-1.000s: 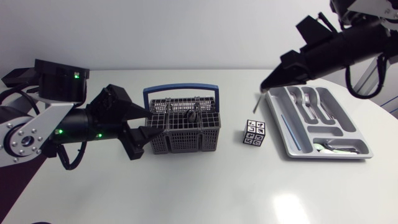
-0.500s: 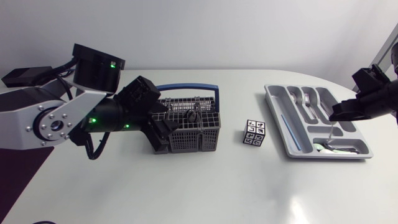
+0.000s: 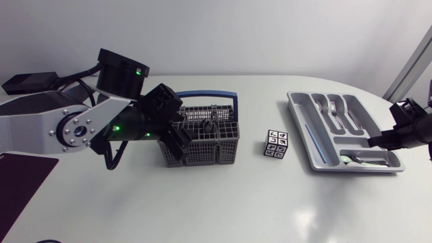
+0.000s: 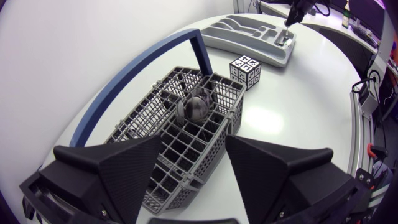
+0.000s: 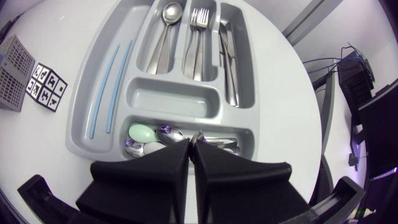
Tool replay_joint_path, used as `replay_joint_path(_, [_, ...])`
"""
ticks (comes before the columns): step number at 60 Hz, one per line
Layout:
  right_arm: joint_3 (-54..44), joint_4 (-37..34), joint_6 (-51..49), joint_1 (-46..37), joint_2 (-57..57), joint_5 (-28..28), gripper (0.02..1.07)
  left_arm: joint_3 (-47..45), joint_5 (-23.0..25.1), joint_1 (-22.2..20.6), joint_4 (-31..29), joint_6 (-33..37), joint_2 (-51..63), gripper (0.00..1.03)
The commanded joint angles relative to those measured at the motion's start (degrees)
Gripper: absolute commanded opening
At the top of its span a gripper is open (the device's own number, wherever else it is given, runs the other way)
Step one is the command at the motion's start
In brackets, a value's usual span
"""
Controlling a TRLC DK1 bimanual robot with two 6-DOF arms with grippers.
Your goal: Transfer all utensils from the basket to the drawer tray.
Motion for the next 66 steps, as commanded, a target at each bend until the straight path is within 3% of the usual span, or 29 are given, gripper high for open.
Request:
replay_joint_path(1, [-2.1,1.5,-1.2,-0.4,1.7,0.5,0.11,2.3,-1.0,-1.2,0.4,-1.4,1.3,0.71])
replay_joint_path(5, [-2.9,2.0,-1.1,-0.3,1.8,0.5,0.17,2.8,-1.5,-1.5,0.4,-1.8,1.8,0.7])
replay_joint_path(15, [-3.8,2.1,-1.2,-0.1,1.0,-0.2,0.56,3.4,-4.4,-3.3,0.7,-2.0,3.0,0.7])
replay_joint_path(22, [-4.5,2.1,-1.1,-0.1,-0.8,-1.1,0.72,2.6,-7.0,-4.3,2.7,-1.8,3.3,0.69])
replay_joint_path(27, [-4.9,1.8,-0.8,0.0,-2.4,-1.8,0.91,2.0,-8.3,-4.5,4.1,-1.9,3.9,0.69])
replay_joint_path(31, [-5.3,1.6,-0.4,0.3,-3.9,-2.8,0.98,1.1,-9.4,-4.9,6.0,-1.9,4.1,0.67])
replay_joint_path(48, [-7.5,1.6,2.1,3.6,-6.7,-5.3,1.0,-4.6,-18.1,-9.4,16.3,0.0,7.1,0.66])
replay_joint_path(61, [-9.4,2.1,2.5,5.2,-8.0,-7.5,1.0,-9.9,-21.9,-9.3,28.0,4.8,8.7,0.66])
replay_joint_path(66, [-10.3,2.7,3.1,6.5,-8.2,-7.6,1.0,-10.8,-22.4,-9.1,29.9,5.4,9.4,0.66])
